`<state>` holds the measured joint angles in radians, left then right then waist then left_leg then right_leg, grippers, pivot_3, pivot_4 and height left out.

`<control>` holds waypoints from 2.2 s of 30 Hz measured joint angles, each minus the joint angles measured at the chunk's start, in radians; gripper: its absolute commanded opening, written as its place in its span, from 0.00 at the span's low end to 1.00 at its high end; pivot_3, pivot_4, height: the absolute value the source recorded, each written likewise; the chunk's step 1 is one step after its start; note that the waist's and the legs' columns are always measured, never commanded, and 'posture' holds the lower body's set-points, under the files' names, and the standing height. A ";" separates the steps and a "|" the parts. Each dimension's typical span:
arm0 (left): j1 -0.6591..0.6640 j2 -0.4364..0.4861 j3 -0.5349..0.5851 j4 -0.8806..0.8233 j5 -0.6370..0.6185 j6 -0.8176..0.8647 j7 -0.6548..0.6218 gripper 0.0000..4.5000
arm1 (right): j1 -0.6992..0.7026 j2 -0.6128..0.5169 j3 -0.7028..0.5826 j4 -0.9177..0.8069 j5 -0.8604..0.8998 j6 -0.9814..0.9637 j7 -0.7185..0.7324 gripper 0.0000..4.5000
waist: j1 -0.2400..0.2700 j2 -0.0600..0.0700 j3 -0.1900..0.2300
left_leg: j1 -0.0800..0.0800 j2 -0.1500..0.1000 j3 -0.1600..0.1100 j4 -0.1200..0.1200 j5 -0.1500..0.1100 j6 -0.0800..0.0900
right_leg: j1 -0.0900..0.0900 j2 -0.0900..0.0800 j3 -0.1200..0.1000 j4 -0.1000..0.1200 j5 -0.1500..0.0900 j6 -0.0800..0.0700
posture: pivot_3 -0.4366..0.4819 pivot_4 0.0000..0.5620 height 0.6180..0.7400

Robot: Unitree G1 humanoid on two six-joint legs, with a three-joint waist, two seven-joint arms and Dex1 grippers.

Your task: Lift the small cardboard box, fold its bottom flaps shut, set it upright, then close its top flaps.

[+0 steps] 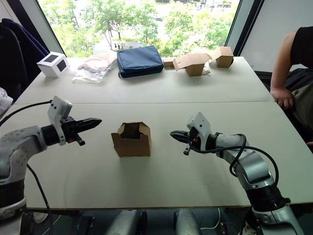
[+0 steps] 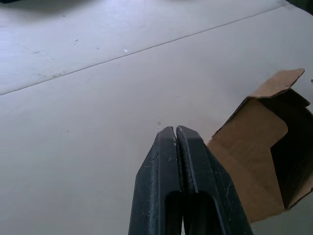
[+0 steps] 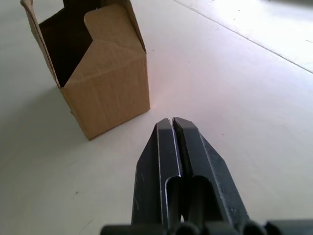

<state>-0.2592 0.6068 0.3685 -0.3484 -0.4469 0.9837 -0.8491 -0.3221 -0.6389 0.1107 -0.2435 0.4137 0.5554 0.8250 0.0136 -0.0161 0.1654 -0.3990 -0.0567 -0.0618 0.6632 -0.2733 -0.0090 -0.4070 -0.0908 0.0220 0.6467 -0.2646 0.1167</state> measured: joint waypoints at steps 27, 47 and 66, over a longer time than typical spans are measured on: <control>0.148 -0.079 -0.331 0.093 0.055 -0.300 0.086 0.01 | -0.036 0.139 0.232 0.134 -0.292 -0.141 -0.002 0.00 | -0.005 0.000 0.000 | 0.002 0.001 0.000 -0.003 0.000 -0.001 | 0.000 0.002 -0.001 0.000 0.000 0.000 | 0.48 0.27 1.00; 0.108 0.037 -0.319 0.122 0.038 -0.300 0.044 0.01 | 0.011 -0.007 0.186 0.047 -0.295 -0.108 0.042 0.00 | -0.002 0.001 0.000 | 0.002 0.001 0.000 -0.004 0.000 0.000 | 0.000 0.001 -0.002 -0.002 0.000 0.000 | 0.48 0.27 1.00; -0.095 0.124 -0.330 0.069 -0.176 -0.138 -0.089 0.01 | -0.140 0.060 0.030 -0.032 -0.018 0.077 0.102 0.00 | -0.025 0.000 0.001 | 0.006 0.001 0.000 -0.015 0.002 -0.003 | 0.001 0.001 -0.002 -0.008 0.000 0.000 | 0.48 0.27 1.00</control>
<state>-0.3544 0.7312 0.0384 -0.2790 -0.6226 0.8459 -0.9382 -0.4617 -0.5786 0.1404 -0.2758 0.3962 0.6327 0.9273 -0.0119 -0.0156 0.1662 -0.3935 -0.0554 -0.0618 0.6482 -0.2714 -0.0118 -0.4057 -0.0898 0.0203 0.6382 -0.2647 0.1164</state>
